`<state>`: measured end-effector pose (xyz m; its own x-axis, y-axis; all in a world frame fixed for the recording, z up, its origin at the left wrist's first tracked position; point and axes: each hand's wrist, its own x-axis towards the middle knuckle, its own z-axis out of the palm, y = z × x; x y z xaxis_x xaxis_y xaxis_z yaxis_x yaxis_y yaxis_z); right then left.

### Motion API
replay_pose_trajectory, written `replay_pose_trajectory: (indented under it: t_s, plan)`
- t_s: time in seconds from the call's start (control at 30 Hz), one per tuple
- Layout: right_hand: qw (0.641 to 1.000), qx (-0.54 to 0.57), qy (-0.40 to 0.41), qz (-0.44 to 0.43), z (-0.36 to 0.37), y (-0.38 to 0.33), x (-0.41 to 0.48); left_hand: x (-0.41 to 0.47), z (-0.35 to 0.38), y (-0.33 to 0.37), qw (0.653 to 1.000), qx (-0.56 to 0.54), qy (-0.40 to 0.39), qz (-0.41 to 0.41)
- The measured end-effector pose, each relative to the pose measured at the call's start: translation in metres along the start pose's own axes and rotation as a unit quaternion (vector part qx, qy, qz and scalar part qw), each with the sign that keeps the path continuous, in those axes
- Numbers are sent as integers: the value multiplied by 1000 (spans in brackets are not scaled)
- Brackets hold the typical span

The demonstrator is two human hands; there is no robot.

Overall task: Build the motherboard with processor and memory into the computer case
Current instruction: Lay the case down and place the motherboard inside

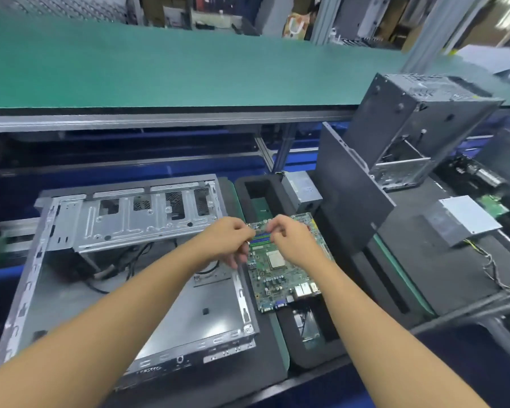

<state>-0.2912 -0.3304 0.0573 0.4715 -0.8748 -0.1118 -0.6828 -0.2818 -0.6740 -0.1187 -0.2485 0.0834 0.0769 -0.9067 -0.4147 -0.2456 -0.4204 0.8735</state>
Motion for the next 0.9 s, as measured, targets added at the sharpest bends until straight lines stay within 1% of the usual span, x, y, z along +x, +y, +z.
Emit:
replay_pose_trajectory:
  t_s: [0.03,0.07,0.1,0.13,0.17,0.23,0.3,0.37,0.43,0.53,0.6,0.7,0.83,0.9]
  plan:
    - [996,-70,-47,9,-9,20,-2,7,17,5,1000,-5,-4,6]
    - [984,-137,-112,4,-10,36,-5,12,30,7,1000,16,2,14]
    - [964,-197,-181,-9,-8,48,-9,16,38,5,997,68,14,31]
    - [938,-255,-235,-22,-5,60,-14,21,47,4,987,146,25,55]
    - [914,-305,-267,-34,-1,69,-18,27,56,1,970,230,29,78]
    - [877,-380,-288,-60,6,84,-24,35,71,-5,922,373,-7,101]
    - [859,-420,-282,-78,10,95,-26,40,85,-11,872,478,-53,89]
    - [860,-428,-260,-102,13,103,-27,44,95,-16,824,557,-58,86]
    - [868,-421,-233,-121,15,110,-29,46,100,-19,795,599,-38,91]
    - [872,-423,-201,-146,18,119,-33,43,98,-19,784,609,1,115]
    - [877,-417,-180,-156,20,125,-37,36,92,-15,794,588,42,149]
    - [881,-417,-157,-159,22,127,-42,20,77,-6,828,505,122,211]
    - [905,-377,-139,-140,5,114,-37,-7,42,-8,847,369,236,301]
    - [911,-367,-134,-130,-9,101,-33,-19,22,-15,853,315,270,317]
